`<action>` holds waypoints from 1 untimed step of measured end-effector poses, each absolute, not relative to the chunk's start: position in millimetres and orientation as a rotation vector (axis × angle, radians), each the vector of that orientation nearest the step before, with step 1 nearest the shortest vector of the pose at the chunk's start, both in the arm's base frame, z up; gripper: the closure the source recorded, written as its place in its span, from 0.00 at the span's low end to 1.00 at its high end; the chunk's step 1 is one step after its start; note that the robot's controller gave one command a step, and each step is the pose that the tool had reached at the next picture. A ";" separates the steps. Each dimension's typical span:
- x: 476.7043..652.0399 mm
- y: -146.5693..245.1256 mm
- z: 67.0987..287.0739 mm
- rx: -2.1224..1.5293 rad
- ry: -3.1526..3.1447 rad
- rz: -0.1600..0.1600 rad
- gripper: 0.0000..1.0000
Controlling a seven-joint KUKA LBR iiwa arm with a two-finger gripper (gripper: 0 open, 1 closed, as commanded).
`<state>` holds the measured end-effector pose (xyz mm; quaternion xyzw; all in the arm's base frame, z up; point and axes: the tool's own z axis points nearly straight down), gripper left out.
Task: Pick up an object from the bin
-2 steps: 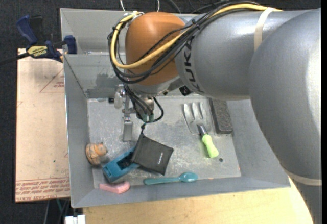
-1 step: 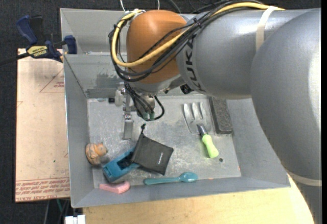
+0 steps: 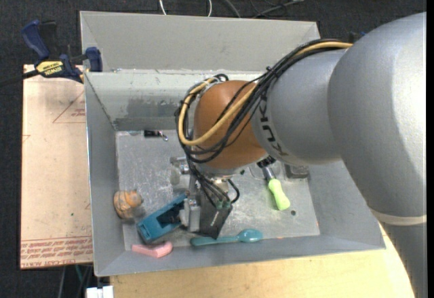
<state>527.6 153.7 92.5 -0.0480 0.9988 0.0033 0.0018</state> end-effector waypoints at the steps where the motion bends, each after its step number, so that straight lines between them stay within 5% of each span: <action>1: 521.0 153.8 109.7 -0.311 3.113 0.012 0.00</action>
Offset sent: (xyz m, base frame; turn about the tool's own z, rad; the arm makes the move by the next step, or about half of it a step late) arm -0.0223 0.0280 0.0075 -0.4093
